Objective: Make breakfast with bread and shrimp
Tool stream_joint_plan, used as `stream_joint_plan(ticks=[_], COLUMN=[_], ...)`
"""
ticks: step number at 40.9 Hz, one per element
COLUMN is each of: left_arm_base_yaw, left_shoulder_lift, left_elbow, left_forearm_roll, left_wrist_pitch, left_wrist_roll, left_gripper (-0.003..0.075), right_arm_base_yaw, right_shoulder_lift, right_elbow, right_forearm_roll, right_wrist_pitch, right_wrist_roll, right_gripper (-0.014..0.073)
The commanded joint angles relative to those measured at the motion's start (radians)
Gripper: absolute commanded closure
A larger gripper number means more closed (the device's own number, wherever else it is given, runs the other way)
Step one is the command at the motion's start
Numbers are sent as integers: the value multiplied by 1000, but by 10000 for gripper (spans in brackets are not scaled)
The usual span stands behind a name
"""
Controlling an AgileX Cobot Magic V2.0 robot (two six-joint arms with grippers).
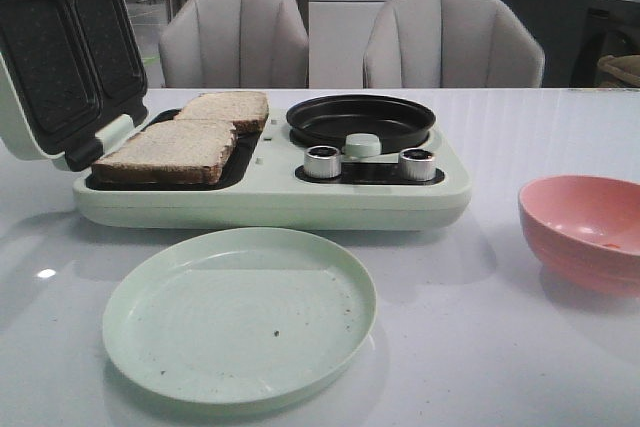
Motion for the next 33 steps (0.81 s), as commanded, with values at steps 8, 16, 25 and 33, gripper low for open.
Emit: stream_joint_plan(ticks=[8,16,25,33], left_arm_base_yaw=[-9,-9,-9,100], left_shoulder_lift=[17,164,413,585], left_elbow=[-30,-83,-189,-301], left_forearm_roll=[-2,41,171,239], left_wrist_pitch=[-65,60,159,183], left_wrist_roll=[-3,-3,-5,-11], left_gripper=[276,415,627,620], right_arm_base_yaw=[0,0,0,0], right_shoulder_lift=[3,3,3,3], right_elbow=[-24,-24,-24,-24], right_forearm_roll=[-3,-3,-3,-3], right_wrist_pitch=[-57,-58,-58,-58], right_wrist_roll=[-1,-1,-1,-1], right_gripper=[72,72,72,72])
